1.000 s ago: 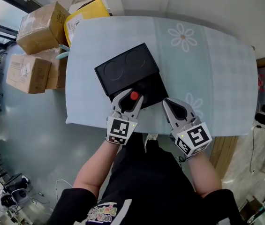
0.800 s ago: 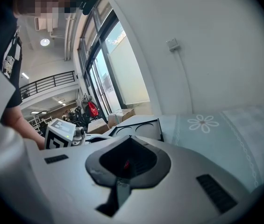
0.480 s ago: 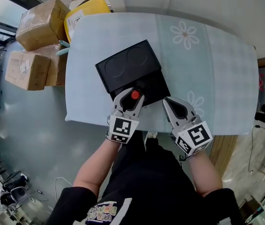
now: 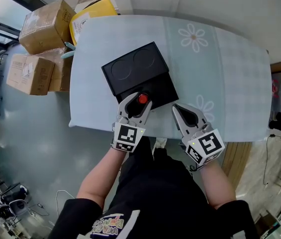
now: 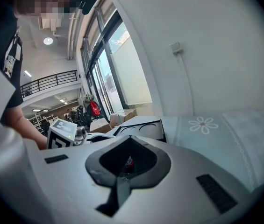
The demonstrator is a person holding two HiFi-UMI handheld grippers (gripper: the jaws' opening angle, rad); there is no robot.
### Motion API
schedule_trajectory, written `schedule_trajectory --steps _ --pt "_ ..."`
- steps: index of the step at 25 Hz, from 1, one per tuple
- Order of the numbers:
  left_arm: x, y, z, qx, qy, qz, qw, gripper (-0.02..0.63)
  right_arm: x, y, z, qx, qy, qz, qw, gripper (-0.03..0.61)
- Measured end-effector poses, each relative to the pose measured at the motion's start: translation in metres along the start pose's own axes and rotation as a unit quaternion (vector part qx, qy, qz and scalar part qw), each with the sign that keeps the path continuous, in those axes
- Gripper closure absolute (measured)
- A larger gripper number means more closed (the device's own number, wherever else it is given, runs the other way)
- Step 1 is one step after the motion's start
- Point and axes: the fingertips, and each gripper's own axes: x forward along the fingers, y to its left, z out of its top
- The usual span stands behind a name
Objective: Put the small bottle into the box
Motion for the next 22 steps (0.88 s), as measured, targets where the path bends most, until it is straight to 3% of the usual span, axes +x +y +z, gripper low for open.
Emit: schedule_trajectory --steps 10,12,15,22 --pt "-0.045 -0.02 0.032 0.015 -0.034 0.02 0.9991 0.437 -0.033 0.023 0.011 -0.025 -0.024 0.014 0.999 0.569" --pt "-0.058 -0.031 0.039 0.014 -0.041 0.022 0.9988 0.481 -0.043 0.029 0.015 -0.031 -0.031 0.019 0.999 0.569" --pt "-0.08 -0.049 0.052 0.0 -0.051 0.024 0.9984 0.603 -0.059 0.039 0.021 -0.04 -0.043 0.026 0.998 0.569" --pt "-0.136 -0.099 0.08 -0.021 -0.081 -0.005 0.9964 0.606 -0.089 0.071 0.023 -0.057 -0.058 0.051 0.995 0.569"
